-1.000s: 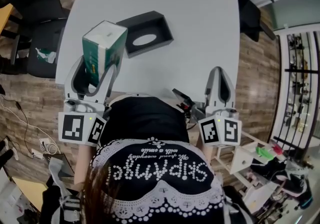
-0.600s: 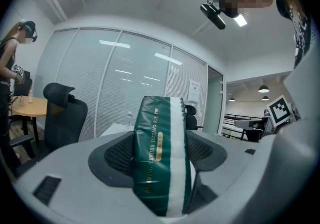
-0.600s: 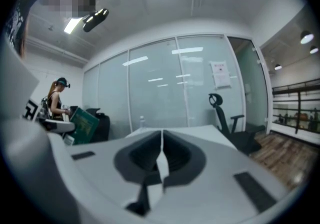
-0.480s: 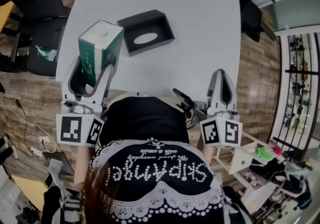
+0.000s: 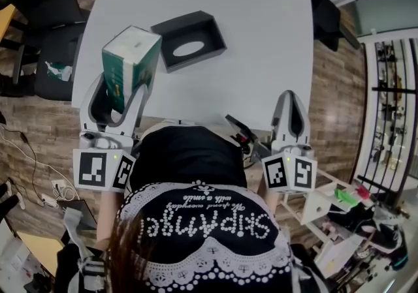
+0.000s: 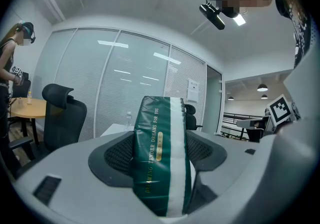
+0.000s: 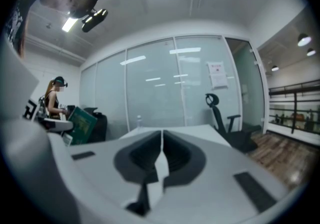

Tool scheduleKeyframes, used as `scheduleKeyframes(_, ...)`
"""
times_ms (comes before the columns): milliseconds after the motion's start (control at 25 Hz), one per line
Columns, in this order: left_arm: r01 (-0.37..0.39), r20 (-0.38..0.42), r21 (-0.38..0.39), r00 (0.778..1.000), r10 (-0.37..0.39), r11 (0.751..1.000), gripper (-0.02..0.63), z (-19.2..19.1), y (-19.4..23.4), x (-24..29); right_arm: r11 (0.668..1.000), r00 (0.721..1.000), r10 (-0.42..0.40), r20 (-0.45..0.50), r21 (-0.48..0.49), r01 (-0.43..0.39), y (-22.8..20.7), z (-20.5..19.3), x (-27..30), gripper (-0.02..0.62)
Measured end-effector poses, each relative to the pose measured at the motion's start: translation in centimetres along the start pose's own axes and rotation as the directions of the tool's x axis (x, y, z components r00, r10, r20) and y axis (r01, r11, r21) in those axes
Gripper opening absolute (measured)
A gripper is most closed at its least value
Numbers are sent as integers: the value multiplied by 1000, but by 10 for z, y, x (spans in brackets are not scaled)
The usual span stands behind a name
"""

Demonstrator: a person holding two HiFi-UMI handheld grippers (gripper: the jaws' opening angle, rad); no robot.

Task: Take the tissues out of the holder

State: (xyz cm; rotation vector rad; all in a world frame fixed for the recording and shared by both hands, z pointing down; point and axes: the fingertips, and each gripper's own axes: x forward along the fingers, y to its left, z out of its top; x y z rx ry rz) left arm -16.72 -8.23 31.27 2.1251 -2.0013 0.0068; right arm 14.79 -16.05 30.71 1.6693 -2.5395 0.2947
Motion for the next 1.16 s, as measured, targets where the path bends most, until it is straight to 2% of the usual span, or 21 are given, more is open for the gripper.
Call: scheduleKeyframes(1160, -6, -6, 6, 1000, 6, 1000, 344, 1, 5, 4, 1000, 1000, 0, -16, -14, 0, 0, -1, 7, 34)
